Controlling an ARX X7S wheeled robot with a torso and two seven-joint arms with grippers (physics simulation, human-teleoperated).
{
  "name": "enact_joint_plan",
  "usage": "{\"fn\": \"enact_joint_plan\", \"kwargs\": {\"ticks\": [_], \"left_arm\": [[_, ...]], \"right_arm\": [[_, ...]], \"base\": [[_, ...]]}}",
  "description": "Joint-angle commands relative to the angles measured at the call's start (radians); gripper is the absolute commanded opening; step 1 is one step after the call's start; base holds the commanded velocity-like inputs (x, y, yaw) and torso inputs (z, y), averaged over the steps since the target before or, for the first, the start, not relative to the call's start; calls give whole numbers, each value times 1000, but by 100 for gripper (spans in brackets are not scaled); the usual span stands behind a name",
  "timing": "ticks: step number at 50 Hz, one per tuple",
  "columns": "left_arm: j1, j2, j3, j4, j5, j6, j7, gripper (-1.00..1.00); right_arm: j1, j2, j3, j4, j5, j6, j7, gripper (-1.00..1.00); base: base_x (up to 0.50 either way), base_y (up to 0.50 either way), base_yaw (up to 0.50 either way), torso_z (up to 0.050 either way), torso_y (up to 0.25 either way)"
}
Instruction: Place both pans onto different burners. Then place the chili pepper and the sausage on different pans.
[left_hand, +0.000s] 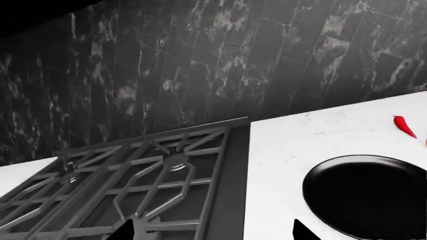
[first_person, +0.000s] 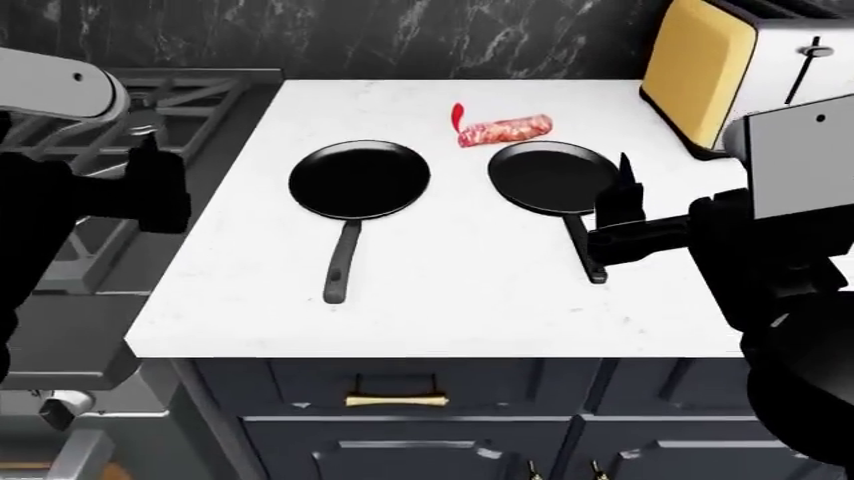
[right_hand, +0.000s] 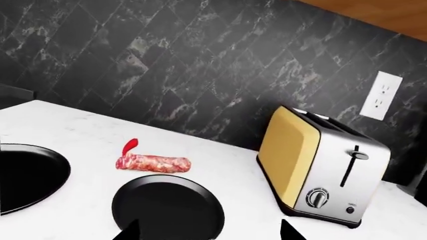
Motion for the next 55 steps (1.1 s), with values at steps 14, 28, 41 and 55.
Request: {"fn": "enact_joint_plan", "kwargs": {"ticks": [14,28,41,55], "left_arm": [[-5,-35,50,-1,-52,41,-25,100],[0,-56,64,5,-79,63,-39,100],[-2,-80,69,9,-101,82,-50,100],[7,-98,75,14,-109,101,-52,100]], "right_arm": [[-21,17,49,35,71,6,69,100],[54,45,26,190,631,57,568,100],[152,253,-278,389,1217,-267,930,100],[242,374,-542,387,1391,-461,928,100]], "base": [[500,-39,0,0,2],[230,-70,0,0,1],[0,0,0,0,0],[0,0,0,0,0]]}}
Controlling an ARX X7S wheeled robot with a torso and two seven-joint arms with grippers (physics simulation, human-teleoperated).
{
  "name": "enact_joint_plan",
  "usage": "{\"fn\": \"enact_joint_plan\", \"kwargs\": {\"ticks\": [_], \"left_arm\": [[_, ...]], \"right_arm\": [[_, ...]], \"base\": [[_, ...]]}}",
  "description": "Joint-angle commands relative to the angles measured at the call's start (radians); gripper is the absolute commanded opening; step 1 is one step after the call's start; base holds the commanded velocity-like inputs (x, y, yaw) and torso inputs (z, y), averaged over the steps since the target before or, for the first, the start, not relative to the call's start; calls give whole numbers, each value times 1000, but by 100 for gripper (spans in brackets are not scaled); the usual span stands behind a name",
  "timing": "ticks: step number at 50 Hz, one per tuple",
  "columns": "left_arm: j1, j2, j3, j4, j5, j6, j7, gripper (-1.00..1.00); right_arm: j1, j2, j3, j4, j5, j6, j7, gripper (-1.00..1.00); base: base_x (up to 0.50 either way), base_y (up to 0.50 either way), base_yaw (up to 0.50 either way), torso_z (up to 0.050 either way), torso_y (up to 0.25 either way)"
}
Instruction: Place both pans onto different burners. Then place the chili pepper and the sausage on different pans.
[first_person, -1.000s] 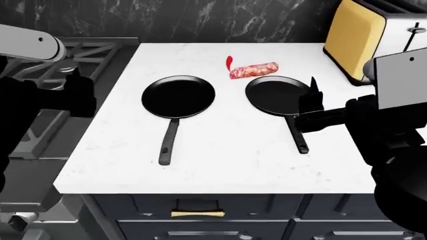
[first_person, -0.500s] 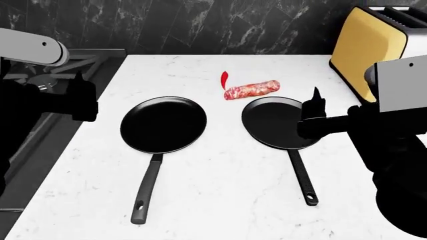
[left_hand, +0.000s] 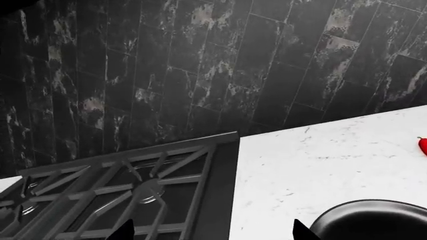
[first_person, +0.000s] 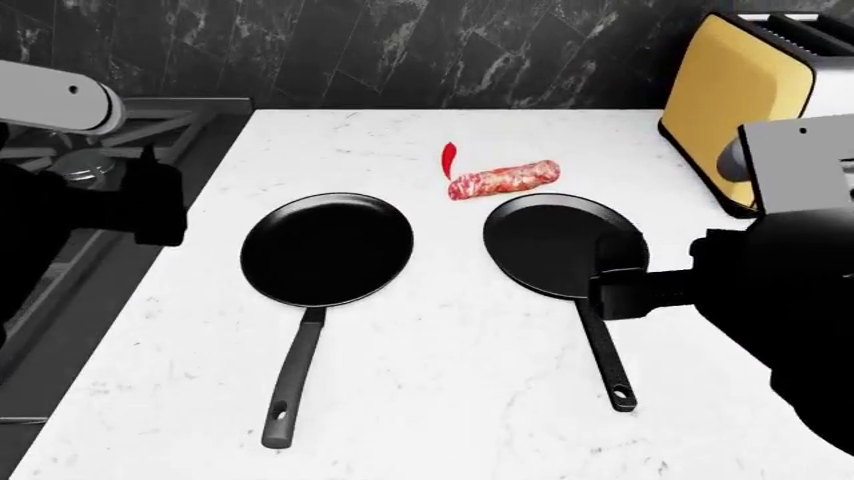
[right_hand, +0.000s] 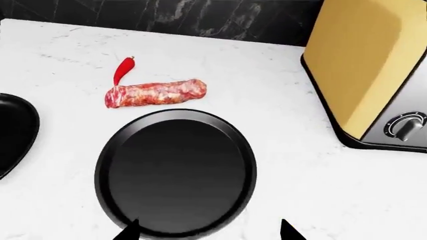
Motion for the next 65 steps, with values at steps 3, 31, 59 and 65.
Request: {"fn": "enact_joint_plan", "kwargs": {"ticks": [3,31,59,65], "left_arm": [[9,-16,8,8,-9,17,-2,100],[31,-28,28,19,14,45,22,100],[53,-46,36,28,33,73,44,100],[54,-48,41,29,32,77,41,100]], "right_arm": [[98,99,-258,38,217,-136,59,100],[1,19,-367,103,75,-150,-82,100],[-119,1,-386,147,-102,-163,-202,100],[-129,15,-388,134,-111,-164,-202,-100]], "base": [[0,0,0,0,0],[0,0,0,0,0],[1,0,1,-1,0],[2,0,1,0,0]]}}
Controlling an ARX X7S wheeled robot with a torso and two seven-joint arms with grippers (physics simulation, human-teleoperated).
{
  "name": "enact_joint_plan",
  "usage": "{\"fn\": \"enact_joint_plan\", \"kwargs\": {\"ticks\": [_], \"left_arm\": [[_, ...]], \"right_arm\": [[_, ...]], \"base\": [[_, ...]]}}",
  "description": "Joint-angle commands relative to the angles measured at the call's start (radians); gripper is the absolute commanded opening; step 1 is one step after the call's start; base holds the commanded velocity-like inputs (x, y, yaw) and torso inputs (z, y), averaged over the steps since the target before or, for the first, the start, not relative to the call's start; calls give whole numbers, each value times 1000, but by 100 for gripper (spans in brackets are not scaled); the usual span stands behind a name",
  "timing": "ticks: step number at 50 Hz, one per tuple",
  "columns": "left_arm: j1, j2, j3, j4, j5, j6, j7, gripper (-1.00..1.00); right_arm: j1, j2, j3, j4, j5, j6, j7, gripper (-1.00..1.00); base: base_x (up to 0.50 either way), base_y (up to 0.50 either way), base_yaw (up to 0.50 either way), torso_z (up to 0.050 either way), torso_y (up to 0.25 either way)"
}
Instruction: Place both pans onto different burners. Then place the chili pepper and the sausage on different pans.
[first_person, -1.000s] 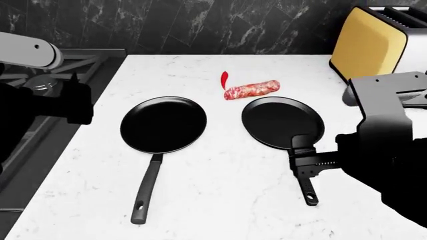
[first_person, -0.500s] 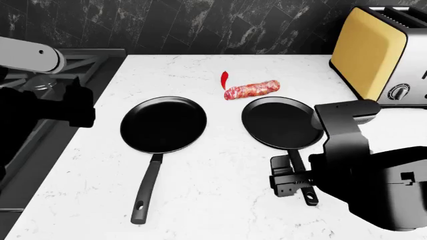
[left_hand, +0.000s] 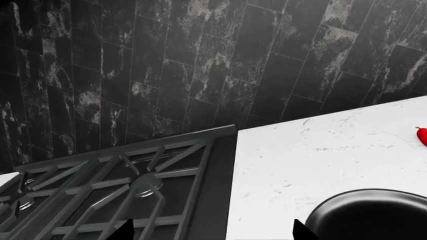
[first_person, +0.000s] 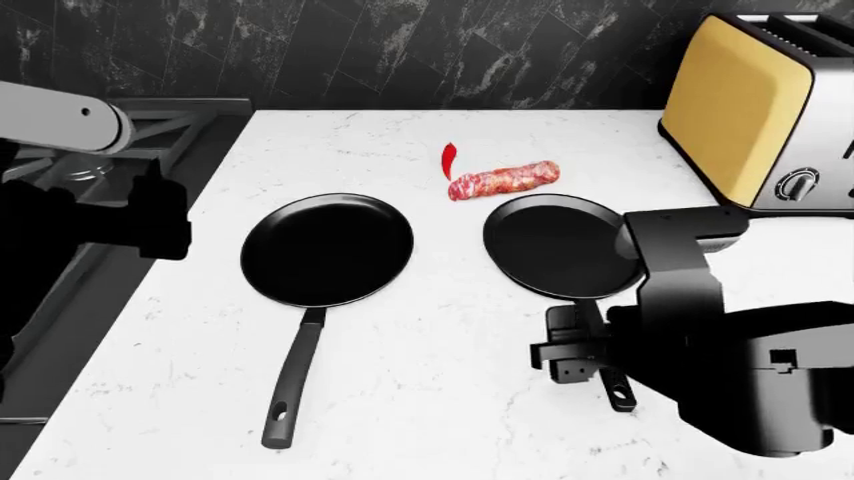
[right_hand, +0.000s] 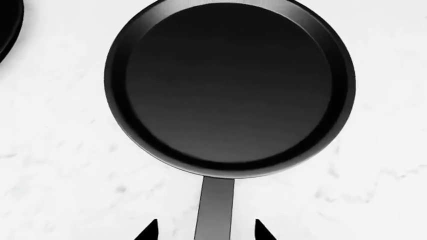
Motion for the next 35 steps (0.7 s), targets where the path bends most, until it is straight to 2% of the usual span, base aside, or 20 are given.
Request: {"fn": "enact_joint_plan", "kwargs": {"ticks": [1,18,35], "left_arm": [[1,-6,8,2,-3,8,-2,100],[0,-12,19,4,-3,21,-3,100],[2,-20,28,4,12,31,11,100]], "right_arm": [[-83,14,-56,17,-50,12,-9,-100],[-48,16,-41,-23,-72,14,-24,-100],[9,48,4,-74,-232,17,-48,-100]], "base": [[0,0,0,-10,0],[2,0,0,-2,0],[0,0,0,0,0]]}}
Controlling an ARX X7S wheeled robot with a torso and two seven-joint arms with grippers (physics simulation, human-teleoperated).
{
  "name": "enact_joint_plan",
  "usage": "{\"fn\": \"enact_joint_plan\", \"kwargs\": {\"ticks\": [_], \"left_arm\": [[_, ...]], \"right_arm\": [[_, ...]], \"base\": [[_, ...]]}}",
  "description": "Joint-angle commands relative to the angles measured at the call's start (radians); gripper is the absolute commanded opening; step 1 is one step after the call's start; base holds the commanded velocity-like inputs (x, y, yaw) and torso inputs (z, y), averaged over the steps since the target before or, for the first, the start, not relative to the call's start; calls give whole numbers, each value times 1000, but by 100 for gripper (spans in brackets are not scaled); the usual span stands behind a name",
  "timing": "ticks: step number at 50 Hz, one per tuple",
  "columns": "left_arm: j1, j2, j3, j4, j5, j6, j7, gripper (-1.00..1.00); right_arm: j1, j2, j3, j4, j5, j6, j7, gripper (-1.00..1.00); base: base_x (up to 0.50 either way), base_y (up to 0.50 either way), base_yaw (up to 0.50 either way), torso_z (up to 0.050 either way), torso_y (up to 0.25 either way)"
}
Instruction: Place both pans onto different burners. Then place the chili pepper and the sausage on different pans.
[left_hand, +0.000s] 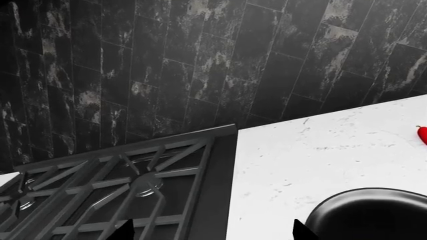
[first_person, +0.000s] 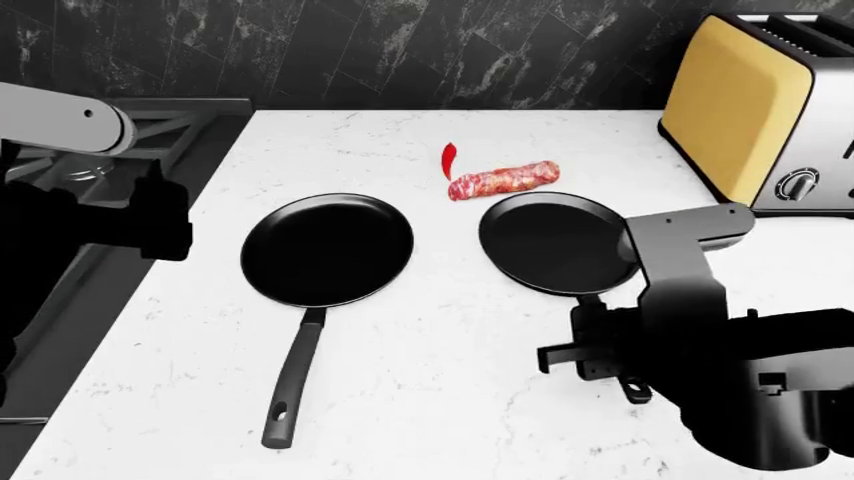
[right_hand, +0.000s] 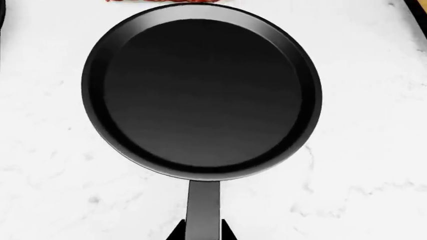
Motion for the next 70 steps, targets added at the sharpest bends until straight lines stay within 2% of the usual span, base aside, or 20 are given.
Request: {"fn": "enact_joint_plan", "kwargs": {"ticks": [1,31,37,43,51,61,70], "left_arm": [[4,-7,4,3,5,9,5,100],[-14,-13,14,6,-29,37,-15,100],[-98,39,41,-27,-147,74,-77,100],[-117,101,70,-44,-265,134,-119,100],[-61,158,141,-50,-349,180,-172,100],[-36,183,238,-87,-400,193,-241,100],[-7,201,294,-93,-507,252,-297,100]], "right_arm": [[25,30,22,-30,-96,3,5,-100],[236,99,143,-187,7,-27,52,-100],[281,113,154,-200,36,-24,67,-100],[303,124,160,-203,47,-22,71,-100],[331,131,155,-198,59,-16,84,-100],[325,143,154,-202,54,-20,83,-100],[309,150,153,-201,40,-24,74,-100]], "base": [[0,0,0,0,0],[0,0,0,0,1],[0,0,0,0,3],[0,0,0,0,2],[0,0,0,0,3],[0,0,0,0,2],[0,0,0,0,2]]}}
